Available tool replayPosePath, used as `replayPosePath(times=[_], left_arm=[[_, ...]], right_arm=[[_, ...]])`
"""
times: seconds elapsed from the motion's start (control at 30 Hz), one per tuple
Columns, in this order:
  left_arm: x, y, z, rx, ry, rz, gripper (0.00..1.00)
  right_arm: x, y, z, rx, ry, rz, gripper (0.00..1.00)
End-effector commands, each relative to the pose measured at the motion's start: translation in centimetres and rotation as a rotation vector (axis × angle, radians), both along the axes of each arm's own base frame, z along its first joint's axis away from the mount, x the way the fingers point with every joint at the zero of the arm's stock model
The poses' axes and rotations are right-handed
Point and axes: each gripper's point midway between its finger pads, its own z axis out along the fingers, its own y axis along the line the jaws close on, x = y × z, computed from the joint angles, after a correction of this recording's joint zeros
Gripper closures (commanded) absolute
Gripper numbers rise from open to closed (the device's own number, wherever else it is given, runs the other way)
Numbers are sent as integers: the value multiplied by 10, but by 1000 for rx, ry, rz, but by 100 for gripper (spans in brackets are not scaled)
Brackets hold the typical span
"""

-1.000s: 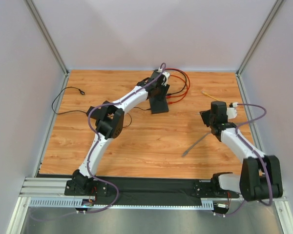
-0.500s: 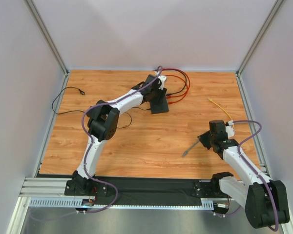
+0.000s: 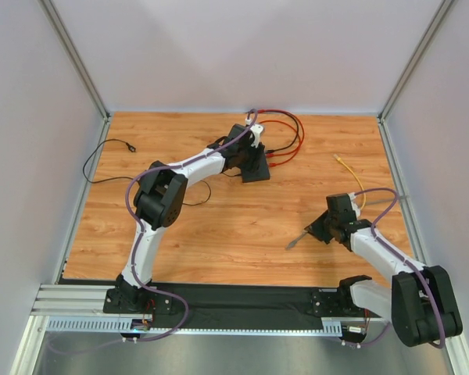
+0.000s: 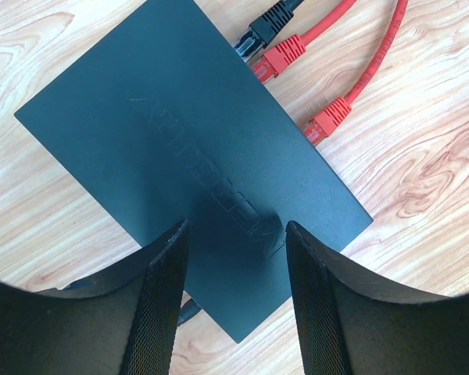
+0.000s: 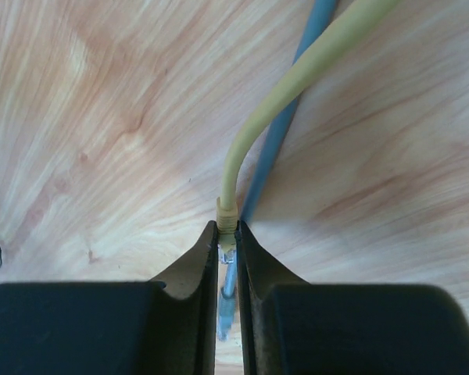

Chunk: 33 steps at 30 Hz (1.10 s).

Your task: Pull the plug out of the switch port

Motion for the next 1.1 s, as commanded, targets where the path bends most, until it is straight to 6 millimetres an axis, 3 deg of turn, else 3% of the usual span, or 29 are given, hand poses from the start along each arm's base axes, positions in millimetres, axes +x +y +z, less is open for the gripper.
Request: replayPosePath(times=[0.0,0.2,0.27,0.37,0.53,0.63,0.77,0.8,0.87,0.9,0.97,1.0,1.07], left_arm=[[2,1,21,-28,-29,3,40],[4,-2,18,-31,-19,0,40],[3,-3,16,-30,-16,-3,40],[4,-3,13,-25,-11,-4,40],[4,-4,14,-28,-10,-3,40],[4,-4,15,-29,-11,1,40],[4,-4,17,-35,-13,6,41],[4,-4,16,-37,-12,8,40],[5,-4,16,-41,-11,7,41],[4,-5,16,-43,-9,8,41],[5,-5,16,-48,-11,6,41],[5,-5,16,-46,-11,7,41],[6,-4,17,-50,-16,8,41]], right_arm=[[-25,15,-5,27,55,115,91],[-24,10,12,-11,-10,164,87],[-28,12,14,1,-4,174,79],[-32,17,11,20,6,209,60],[-33,28,15,64,27,262,49],[-26,38,29,110,-27,293,49],[0,45,59,143,-163,266,45],[17,46,74,147,-235,241,44],[37,48,85,155,-298,212,43],[57,50,102,166,-387,191,42],[82,52,104,174,-415,149,42],[102,53,116,176,-484,122,42],[135,57,120,182,-502,86,43]])
